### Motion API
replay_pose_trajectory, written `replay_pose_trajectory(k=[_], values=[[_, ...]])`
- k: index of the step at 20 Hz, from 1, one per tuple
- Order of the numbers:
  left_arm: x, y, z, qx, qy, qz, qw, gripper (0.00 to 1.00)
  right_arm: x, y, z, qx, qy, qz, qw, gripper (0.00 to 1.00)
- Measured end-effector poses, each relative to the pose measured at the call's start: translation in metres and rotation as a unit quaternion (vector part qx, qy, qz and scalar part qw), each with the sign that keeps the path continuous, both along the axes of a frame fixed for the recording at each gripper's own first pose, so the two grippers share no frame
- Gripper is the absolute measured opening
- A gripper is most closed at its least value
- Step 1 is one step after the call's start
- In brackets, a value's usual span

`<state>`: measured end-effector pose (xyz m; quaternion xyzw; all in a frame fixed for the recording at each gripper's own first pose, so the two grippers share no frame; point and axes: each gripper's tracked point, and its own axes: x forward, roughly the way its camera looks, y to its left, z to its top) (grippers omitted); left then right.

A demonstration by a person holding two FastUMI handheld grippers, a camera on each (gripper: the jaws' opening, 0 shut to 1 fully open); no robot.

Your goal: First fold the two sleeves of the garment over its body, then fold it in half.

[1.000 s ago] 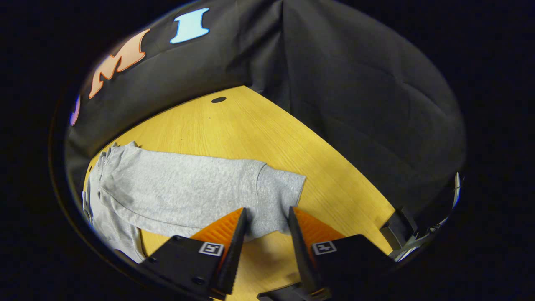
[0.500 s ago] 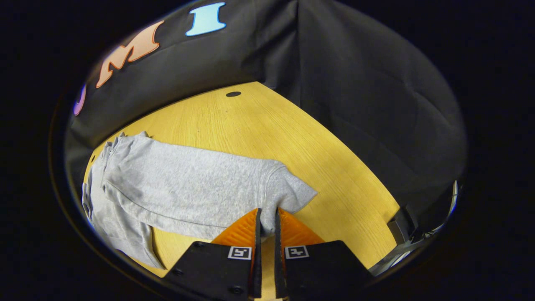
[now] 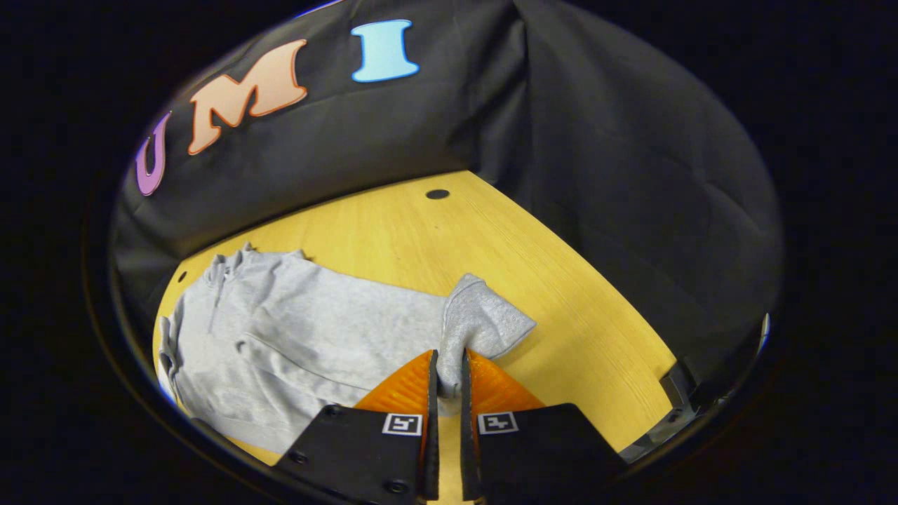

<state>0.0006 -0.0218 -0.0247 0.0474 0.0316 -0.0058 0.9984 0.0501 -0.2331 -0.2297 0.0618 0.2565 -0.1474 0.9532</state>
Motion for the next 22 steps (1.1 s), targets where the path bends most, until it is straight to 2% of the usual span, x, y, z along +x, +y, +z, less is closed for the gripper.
replay_pose_trajectory(k=[5,11,19,22], values=[[-0.012,0.024,0.003,-0.001,-0.006,0.012,1.0,0.97,0.023,0.073,0.041,-0.013,-0.035,0.057,0.998,0.14],[-0.027,0.062,0.001,-0.011,-0.01,0.041,0.999,0.97,0.057,0.179,0.081,-0.014,-0.064,0.132,0.989,0.14],[-0.052,0.116,0.001,-0.025,-0.01,0.089,0.996,0.97,0.102,0.315,0.113,-0.001,-0.088,0.222,0.971,0.14],[-0.063,0.139,-0.005,-0.037,-0.006,0.111,0.993,0.98,0.105,0.378,0.116,-0.014,-0.088,0.277,0.957,0.14]])
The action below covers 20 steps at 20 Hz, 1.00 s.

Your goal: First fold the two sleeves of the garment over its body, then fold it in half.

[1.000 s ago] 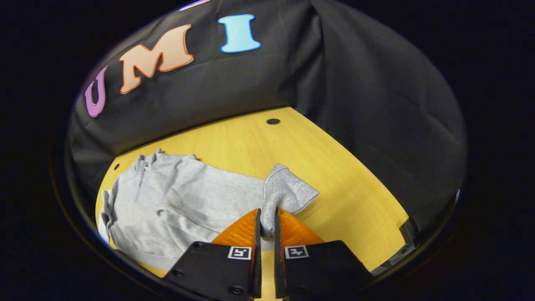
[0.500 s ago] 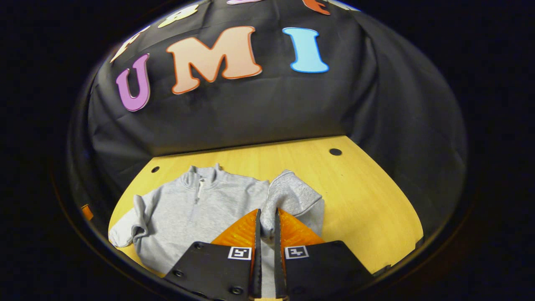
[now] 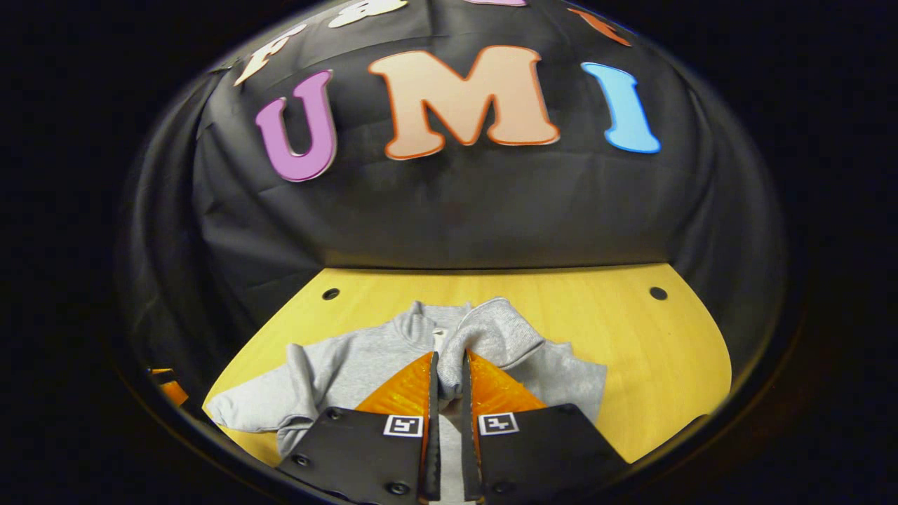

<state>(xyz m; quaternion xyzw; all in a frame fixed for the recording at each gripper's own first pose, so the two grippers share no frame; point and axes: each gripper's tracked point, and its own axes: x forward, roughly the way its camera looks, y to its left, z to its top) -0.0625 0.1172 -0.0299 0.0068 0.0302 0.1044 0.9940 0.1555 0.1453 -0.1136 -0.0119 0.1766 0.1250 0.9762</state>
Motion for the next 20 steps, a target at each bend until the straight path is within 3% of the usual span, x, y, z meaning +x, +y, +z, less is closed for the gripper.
replay_pose_trajectory(k=[5,9,16,18,20], values=[[-0.019,0.036,-0.013,-0.021,0.002,0.03,0.999,0.98,0.003,0.12,-0.002,0.022,0.006,0.086,0.996,0.14],[-0.033,0.069,-0.036,-0.041,0.012,0.055,0.998,0.98,-0.002,0.196,-0.017,0.008,0.01,0.136,0.991,0.16],[-0.056,0.12,-0.081,-0.048,0.045,0.114,0.991,0.98,0.011,0.26,-0.077,-0.068,0.029,0.16,0.984,0.14],[-0.06,0.125,-0.092,-0.058,0.053,0.122,0.989,0.98,0.01,0.271,-0.068,-0.076,0.039,0.165,0.983,0.17],[-0.056,0.133,-0.101,-0.066,0.057,0.129,0.988,0.98,0.007,0.279,-0.05,-0.051,0.046,0.179,0.981,0.28]])
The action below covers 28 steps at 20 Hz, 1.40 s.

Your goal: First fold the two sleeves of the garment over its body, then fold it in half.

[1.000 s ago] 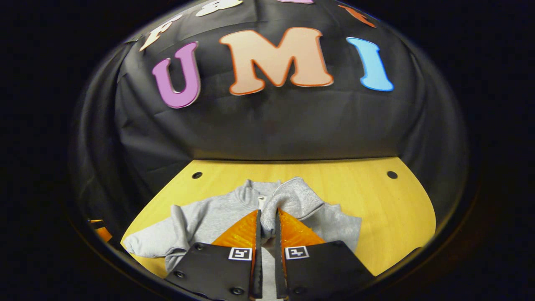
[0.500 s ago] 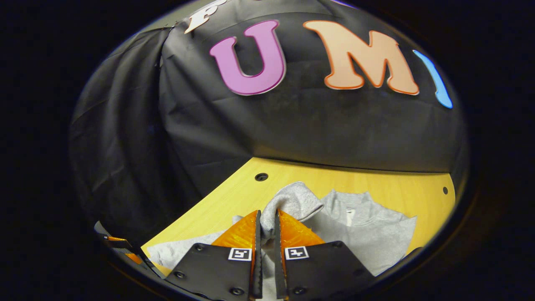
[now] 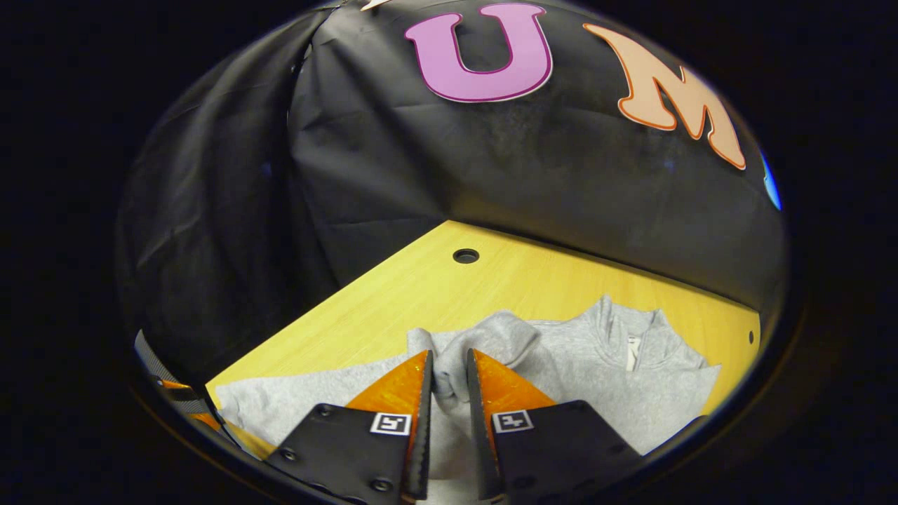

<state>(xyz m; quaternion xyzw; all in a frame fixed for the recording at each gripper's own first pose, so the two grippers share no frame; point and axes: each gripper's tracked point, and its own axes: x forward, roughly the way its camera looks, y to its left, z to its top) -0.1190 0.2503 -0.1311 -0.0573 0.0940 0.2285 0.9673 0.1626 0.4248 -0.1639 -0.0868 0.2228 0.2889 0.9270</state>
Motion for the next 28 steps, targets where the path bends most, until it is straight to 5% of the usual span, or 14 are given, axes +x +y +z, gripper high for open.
replay_pose_trajectory(k=[2,5,12,18,21,26,28], values=[[0.005,0.011,-0.011,-0.001,0.007,0.007,1.0,0.98,-0.003,0.009,-0.003,0.007,-0.001,0.011,1.0,0.35],[0.014,0.03,-0.027,0.003,0.019,0.018,1.0,0.98,-0.018,0.01,-0.003,0.0,-0.01,0.021,1.0,1.0],[0.044,0.037,-0.052,0.005,0.057,0.023,0.998,0.98,-0.039,-0.019,0.021,-0.009,-0.039,0.011,0.999,0.98],[0.043,0.045,-0.063,0.036,0.067,0.029,0.997,0.92,-0.064,-0.1,0.057,-0.01,-0.064,-0.031,0.997,0.99],[0.047,0.044,-0.064,0.033,0.057,0.027,0.997,0.81,-0.08,-0.146,0.061,-0.013,-0.061,-0.066,0.996,0.99],[0.062,0.04,-0.059,0.029,0.058,0.015,0.998,0.21,-0.104,-0.218,0.066,-0.026,-0.055,-0.115,0.991,0.99],[0.064,0.039,-0.059,0.026,0.065,0.018,0.997,0.11,-0.11,-0.238,0.075,-0.01,-0.051,-0.132,0.99,0.99]])
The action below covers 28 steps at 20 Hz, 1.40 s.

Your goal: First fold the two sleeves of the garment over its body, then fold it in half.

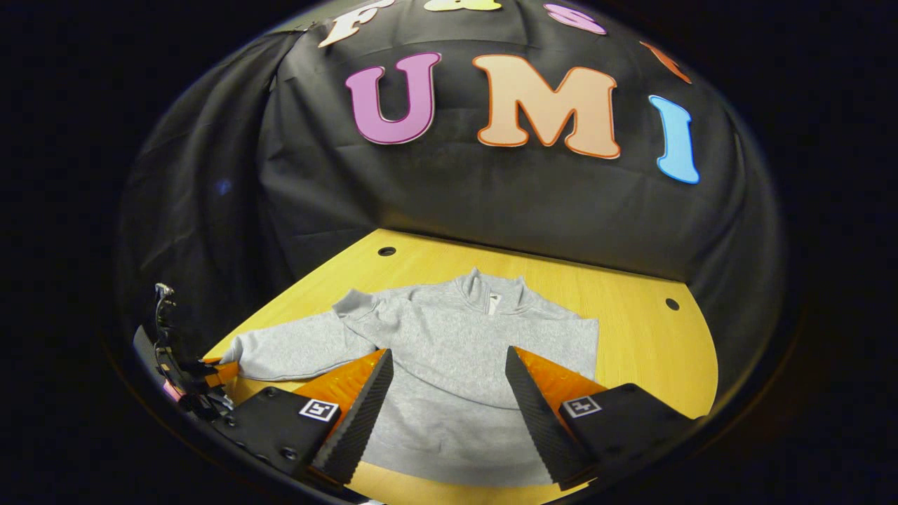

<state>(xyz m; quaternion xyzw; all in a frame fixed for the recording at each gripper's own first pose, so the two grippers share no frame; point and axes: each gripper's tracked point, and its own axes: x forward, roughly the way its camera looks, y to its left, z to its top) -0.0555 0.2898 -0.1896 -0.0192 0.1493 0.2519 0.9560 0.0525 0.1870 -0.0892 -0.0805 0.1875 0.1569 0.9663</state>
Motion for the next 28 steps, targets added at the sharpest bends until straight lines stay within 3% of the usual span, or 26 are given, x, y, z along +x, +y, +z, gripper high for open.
replay_pose_trajectory(k=[6,9,12,17,19,21,28], values=[[0.006,-0.002,0.002,-0.034,0.022,0.028,0.999,0.01,-0.003,-0.042,0.015,0.012,-0.013,-0.042,0.999,0.99],[0.021,-0.019,0.021,-0.091,-0.006,0.025,0.996,0.0,-0.003,-0.065,0.02,0.017,-0.018,-0.059,0.998,0.99],[0.036,-0.04,0.06,-0.091,-0.038,0.006,0.995,0.01,-0.005,-0.089,0.023,0.019,-0.022,-0.076,0.997,0.99],[0.071,-0.117,0.128,-0.075,-0.063,-0.074,0.992,0.0,-0.006,-0.128,0.018,0.034,-0.019,-0.108,0.993,0.98],[0.106,-0.185,0.168,-0.044,-0.077,-0.15,0.985,0.0,-0.007,-0.15,0.015,0.038,-0.013,-0.122,0.992,0.99],[0.125,-0.225,0.184,-0.03,-0.081,-0.192,0.978,0.0,-0.006,-0.162,0.015,0.04,-0.013,-0.13,0.991,0.99],[0.177,-0.339,0.206,-0.019,-0.088,-0.296,0.951,0.0,-0.003,-0.196,0.012,0.036,-0.01,-0.145,0.989,0.99]])
